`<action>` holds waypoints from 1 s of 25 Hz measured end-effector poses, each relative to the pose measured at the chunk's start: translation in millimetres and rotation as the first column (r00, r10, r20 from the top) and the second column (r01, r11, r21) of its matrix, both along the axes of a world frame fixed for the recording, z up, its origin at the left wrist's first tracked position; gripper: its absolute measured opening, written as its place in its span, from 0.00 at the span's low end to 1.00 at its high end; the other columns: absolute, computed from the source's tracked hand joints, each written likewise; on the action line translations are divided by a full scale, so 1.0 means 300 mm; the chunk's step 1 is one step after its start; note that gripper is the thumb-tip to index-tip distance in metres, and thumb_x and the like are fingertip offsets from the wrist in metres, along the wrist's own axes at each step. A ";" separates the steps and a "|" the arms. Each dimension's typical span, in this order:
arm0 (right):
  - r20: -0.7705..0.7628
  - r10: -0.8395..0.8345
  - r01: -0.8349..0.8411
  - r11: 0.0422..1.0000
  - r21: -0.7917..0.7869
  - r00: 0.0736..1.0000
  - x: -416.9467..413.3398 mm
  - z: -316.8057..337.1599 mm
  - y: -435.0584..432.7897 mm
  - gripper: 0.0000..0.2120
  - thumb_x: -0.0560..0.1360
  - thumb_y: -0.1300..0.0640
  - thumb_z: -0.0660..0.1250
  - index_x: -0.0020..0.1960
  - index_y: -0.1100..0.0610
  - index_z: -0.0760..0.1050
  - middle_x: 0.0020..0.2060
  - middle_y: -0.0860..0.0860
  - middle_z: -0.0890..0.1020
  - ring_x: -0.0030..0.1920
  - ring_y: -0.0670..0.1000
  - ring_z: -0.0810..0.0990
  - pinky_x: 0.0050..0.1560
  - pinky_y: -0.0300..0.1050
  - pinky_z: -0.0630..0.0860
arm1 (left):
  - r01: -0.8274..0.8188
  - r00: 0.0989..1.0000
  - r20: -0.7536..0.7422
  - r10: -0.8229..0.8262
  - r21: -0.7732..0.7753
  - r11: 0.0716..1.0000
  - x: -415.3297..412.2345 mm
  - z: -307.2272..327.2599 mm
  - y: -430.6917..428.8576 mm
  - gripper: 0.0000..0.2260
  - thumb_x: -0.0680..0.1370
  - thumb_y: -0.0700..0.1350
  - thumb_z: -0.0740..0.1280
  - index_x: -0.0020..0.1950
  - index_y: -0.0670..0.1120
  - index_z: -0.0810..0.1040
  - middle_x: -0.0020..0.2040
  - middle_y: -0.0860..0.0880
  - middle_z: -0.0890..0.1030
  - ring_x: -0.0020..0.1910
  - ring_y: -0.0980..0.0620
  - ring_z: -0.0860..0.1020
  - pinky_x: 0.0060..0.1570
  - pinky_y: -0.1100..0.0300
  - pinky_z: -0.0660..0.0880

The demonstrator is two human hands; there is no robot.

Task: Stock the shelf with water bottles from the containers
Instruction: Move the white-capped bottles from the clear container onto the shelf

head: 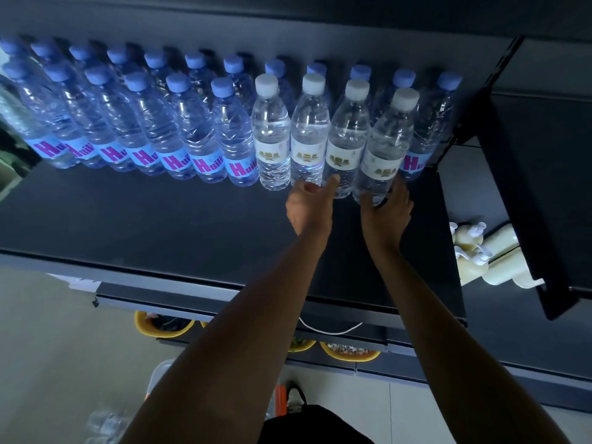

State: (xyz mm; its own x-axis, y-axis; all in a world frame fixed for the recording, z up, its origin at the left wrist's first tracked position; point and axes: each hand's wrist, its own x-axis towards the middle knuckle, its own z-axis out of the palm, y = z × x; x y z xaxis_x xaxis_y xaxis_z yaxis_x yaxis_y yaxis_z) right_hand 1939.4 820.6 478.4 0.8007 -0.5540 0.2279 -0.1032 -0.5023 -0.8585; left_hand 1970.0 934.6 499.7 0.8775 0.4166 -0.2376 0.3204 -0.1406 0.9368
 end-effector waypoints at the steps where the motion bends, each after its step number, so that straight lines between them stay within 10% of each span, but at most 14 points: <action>1: -0.021 -0.007 0.007 1.000 -0.010 1.000 0.002 -0.002 0.001 0.38 0.75 0.45 0.70 0.80 0.55 0.63 0.74 0.55 0.71 0.72 0.59 0.68 0.71 0.56 0.63 | -0.004 1.000 -0.012 0.004 0.003 1.000 0.003 0.003 -0.001 0.19 0.66 0.65 0.74 0.41 0.50 0.77 0.38 0.50 0.84 0.40 0.49 0.84 0.45 0.50 0.83; 16: -0.054 -0.062 0.062 0.998 0.008 0.997 0.003 0.013 0.022 0.36 0.74 0.50 0.74 0.78 0.54 0.64 0.74 0.53 0.72 0.72 0.61 0.69 0.71 0.58 0.65 | 0.054 0.997 -0.054 -0.046 0.168 0.984 -0.010 0.036 -0.015 0.38 0.60 0.71 0.73 0.59 0.46 0.74 0.53 0.49 0.80 0.52 0.46 0.81 0.51 0.47 0.80; 22: -0.073 -0.035 0.045 0.988 0.149 0.997 -0.072 0.034 0.011 0.43 0.68 0.45 0.73 0.78 0.57 0.63 0.71 0.57 0.70 0.70 0.58 0.71 0.70 0.62 0.71 | 0.354 0.915 0.187 -0.358 0.055 0.934 -0.217 -0.026 0.148 0.21 0.69 0.57 0.77 0.52 0.47 0.75 0.51 0.51 0.77 0.48 0.56 0.78 0.48 0.61 0.77; 25: 0.015 0.006 -0.008 0.991 0.136 1.000 -0.228 0.032 0.083 0.34 0.72 0.53 0.71 0.75 0.58 0.66 0.66 0.54 0.70 0.65 0.56 0.73 0.68 0.60 0.73 | 0.280 0.908 0.327 -0.262 -0.010 0.960 -0.386 -0.045 0.299 0.16 0.76 0.49 0.75 0.58 0.44 0.78 0.57 0.48 0.79 0.55 0.56 0.79 0.48 0.68 0.76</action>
